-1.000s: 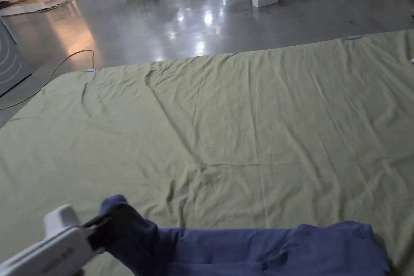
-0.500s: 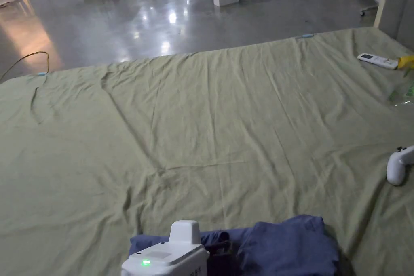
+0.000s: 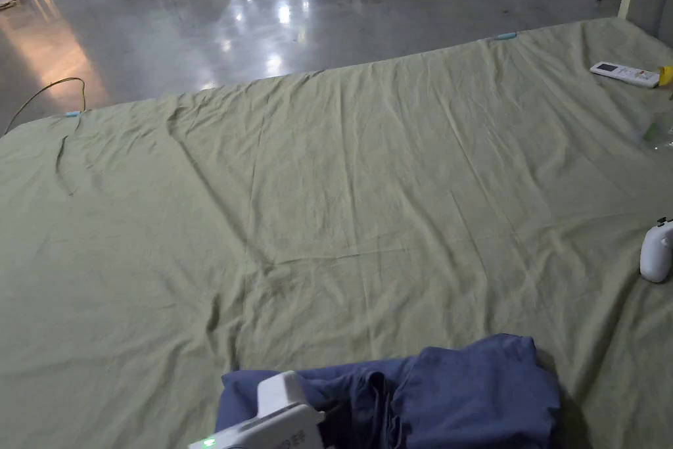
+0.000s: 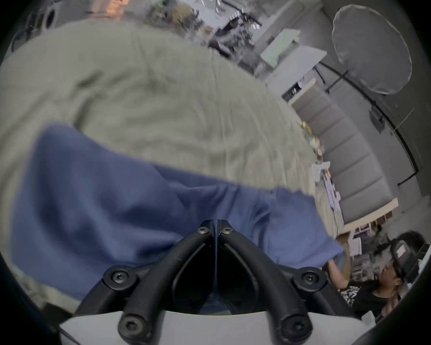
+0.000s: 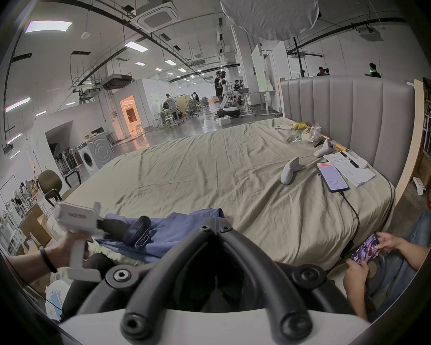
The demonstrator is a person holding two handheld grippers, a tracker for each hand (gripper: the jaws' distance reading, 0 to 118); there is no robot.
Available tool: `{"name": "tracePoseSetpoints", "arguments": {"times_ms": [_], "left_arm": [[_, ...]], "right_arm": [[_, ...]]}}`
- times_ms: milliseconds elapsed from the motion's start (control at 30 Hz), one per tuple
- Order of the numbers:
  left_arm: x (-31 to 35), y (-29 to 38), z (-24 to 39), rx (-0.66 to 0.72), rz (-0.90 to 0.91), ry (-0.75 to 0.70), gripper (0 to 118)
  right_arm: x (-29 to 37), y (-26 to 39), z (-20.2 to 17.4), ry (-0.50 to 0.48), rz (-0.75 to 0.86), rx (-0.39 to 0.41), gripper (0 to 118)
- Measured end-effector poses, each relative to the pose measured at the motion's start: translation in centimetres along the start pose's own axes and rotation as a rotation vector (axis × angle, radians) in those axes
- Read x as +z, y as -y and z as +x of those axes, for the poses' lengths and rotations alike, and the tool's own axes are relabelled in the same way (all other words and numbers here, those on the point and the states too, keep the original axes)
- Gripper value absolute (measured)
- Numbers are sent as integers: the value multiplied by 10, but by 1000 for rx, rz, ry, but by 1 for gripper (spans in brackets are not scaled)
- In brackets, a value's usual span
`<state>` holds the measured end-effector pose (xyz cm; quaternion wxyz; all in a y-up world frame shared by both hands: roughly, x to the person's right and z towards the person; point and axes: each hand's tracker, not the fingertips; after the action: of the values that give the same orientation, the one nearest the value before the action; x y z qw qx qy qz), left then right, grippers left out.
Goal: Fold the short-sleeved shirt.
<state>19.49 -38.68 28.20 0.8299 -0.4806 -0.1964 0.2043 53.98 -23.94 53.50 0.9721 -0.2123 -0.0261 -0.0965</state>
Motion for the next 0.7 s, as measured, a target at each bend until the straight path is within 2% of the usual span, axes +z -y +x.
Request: {"name": "tracePoseSetpoints", "arguments": {"times_ms": [67, 200, 267, 300, 333, 367, 400, 433, 500, 600, 700], "left_arm": [[-5, 3, 4, -10, 57, -9, 1], [12, -14, 1, -18, 28, 23, 2], [39, -24, -8, -41, 113, 30, 2], [55, -30, -17, -29, 167, 37, 7], [69, -36, -29, -2, 207, 43, 20], [83, -44, -43, 45, 242, 31, 41], [95, -51, -60, 107, 267, -6, 73], [103, -55, -73, 155, 282, -38, 86], [113, -58, -106, 237, 301, -64, 88], [102, -57, -146, 387, 224, -1, 88], [81, -47, -156, 474, 149, 176, 88]], "right_arm": [[1, 0, 0, 4, -2, 3, 0], [-1, 1, 1, -1, -11, -9, 0], [-4, -1, -2, -2, -17, 0, 0], [-4, -1, -3, -2, -15, 8, 0], [-5, -2, -3, -6, -13, 11, 0], [-6, -2, -4, -12, -13, 10, 0], [-9, -2, -4, -22, -16, 7, 0], [-10, -2, -5, -27, -18, 8, 0], [-13, -1, -8, -34, -23, 16, 0], [-12, -1, -13, -47, -36, 27, 0], [-7, -3, -21, -72, -41, 58, 0]]}}
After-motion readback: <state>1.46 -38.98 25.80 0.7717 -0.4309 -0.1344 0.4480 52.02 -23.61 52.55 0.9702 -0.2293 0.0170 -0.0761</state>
